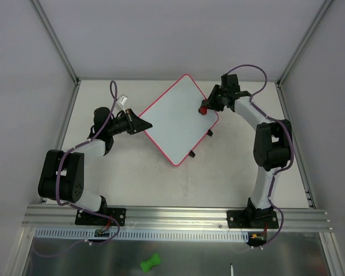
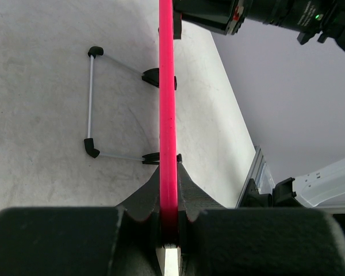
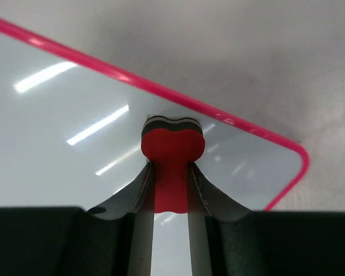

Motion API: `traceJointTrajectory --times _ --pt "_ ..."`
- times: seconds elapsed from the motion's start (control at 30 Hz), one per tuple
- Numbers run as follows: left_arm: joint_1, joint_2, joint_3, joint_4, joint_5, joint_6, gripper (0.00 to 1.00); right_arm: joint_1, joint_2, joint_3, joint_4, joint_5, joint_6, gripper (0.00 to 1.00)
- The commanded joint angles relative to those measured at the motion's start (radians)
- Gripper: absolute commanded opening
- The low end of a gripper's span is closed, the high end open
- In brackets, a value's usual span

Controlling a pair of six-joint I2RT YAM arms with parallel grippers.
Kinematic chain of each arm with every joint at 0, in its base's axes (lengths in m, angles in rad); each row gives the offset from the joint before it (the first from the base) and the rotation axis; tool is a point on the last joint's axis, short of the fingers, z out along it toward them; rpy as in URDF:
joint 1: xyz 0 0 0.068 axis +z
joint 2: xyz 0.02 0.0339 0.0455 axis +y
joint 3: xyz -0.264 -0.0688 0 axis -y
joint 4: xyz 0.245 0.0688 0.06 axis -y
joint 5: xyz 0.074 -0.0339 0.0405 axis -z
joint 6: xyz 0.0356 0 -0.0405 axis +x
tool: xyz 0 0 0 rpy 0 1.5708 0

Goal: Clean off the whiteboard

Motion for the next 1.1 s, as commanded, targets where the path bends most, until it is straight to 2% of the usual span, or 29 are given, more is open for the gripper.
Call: traceJointTrajectory --times 0.0,0.13,0.23,0.47,0.63,0.73,1.07 --pt "-0.024 0.004 0.016 0.041 0.088 0.048 0.0 0.073 0.018 0.118 -0.061 0.0 -0.063 0.0" --pt "-0.024 0.002 0.016 0.04 0.09 0.048 0.0 0.118 0.049 0.212 -0.107 0.014 -0.085 0.0" --pt "-0.024 0.004 0.014 0.038 0.088 0.05 0.0 0.115 0.058 0.206 -0.106 0.013 -0.077 0.0" --pt "-0.024 0.001 0.016 0.035 0.088 0.05 0.0 0.014 0.038 0.08 -0.1 -0.001 -0.017 0.0" --pt "-0.024 0.005 0.019 0.032 0.091 0.048 0.0 -0.023 -0.043 -0.081 -0.072 0.051 -0.03 0.0" --pt "-0.024 0.012 0.022 0.033 0.098 0.044 0.0 -0.04 -0.071 -0.142 -0.031 0.03 -0.031 0.0" --pt "-0.024 0.015 0.031 0.018 0.113 0.045 0.0 -0.045 -0.188 -0.158 0.043 -0.012 -0.066 0.01"
